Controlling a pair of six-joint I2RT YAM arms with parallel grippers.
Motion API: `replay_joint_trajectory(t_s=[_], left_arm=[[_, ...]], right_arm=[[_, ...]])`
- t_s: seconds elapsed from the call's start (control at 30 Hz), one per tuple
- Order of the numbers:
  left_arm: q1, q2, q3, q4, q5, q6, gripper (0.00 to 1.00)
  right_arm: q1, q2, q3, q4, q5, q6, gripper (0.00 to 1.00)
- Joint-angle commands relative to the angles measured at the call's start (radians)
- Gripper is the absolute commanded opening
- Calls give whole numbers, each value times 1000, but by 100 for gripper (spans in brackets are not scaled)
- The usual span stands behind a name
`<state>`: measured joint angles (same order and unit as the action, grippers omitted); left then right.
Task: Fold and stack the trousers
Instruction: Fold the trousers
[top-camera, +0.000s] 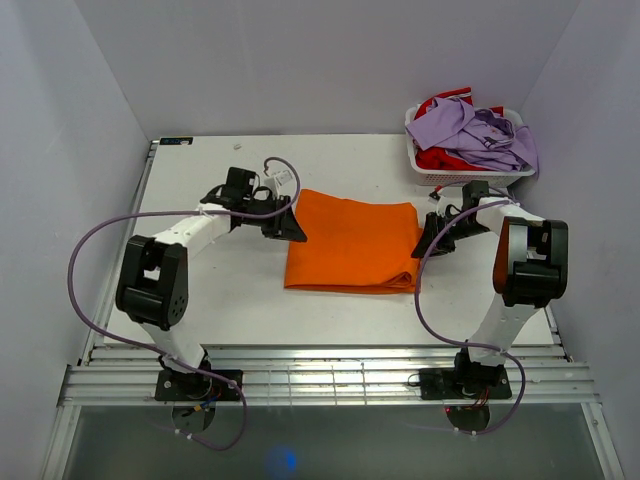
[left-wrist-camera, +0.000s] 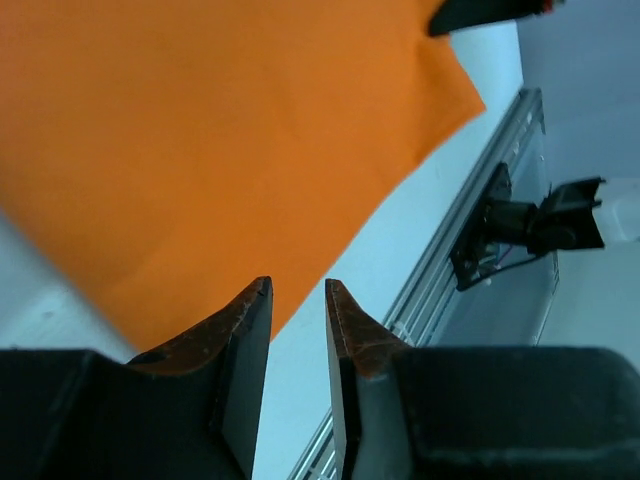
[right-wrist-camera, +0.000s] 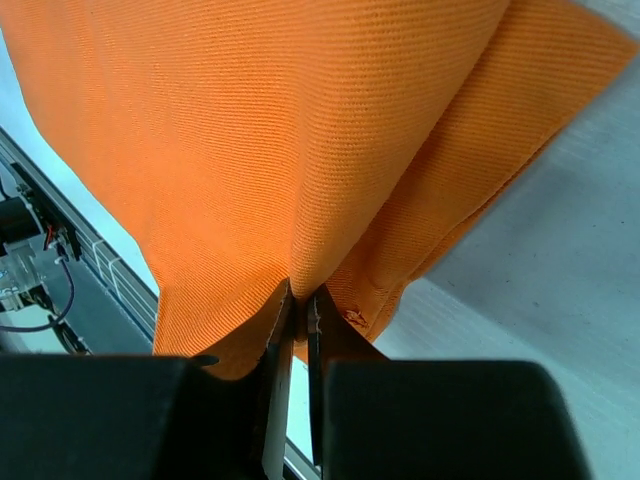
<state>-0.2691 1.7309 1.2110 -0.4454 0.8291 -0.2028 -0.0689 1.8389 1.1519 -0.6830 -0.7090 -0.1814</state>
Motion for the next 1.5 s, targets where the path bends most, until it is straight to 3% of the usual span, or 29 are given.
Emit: replay_joint_trajectory(t_s=[0.0,0.1,0.2,0.37,0.53,0.67,0.83,0.93,1.07,1.1,1.2,1.27,1.37,1.47], left_arm=[[-80,-89,-99,241,159,-120,37],[-183,-84,-165,587,131,-327,32],[-306,10,-122,706,101,-450,30],[-421,233,-62,1043,19,-768,29],[-501,409,31,1195,-67,-903,25],[-567,492,111,1179,-100,-911,24],[-582,558,53,1125,-131,-978,18],[-596,526,16,1020,-150,-888,17],[-601,458,-5,913,-191,-805,35],[-593,440,-8,913,-171,-790,42],[-578,339,4,887,-124,-684,52],[-576,273,-1,872,-81,-621,55],[-567,164,-34,866,-27,-609,57],[-513,87,-79,847,7,-632,63]], right_arm=[[4,3,38,-20,16,-20,8],[4,19,39,-15,5,-12,8],[4,22,34,-3,-4,-9,8],[4,23,29,-1,-12,-18,8],[3,23,12,10,-14,-26,8],[3,29,-3,23,-17,-26,8],[1,33,-17,53,-9,-15,8],[1,36,-3,57,-3,3,12],[-5,20,41,56,17,39,32],[-9,1,55,53,20,46,44],[-40,-38,150,30,25,45,63],[-49,-49,230,14,14,30,66],[-46,-66,281,8,-64,46,60],[-22,-76,298,28,-127,85,61]])
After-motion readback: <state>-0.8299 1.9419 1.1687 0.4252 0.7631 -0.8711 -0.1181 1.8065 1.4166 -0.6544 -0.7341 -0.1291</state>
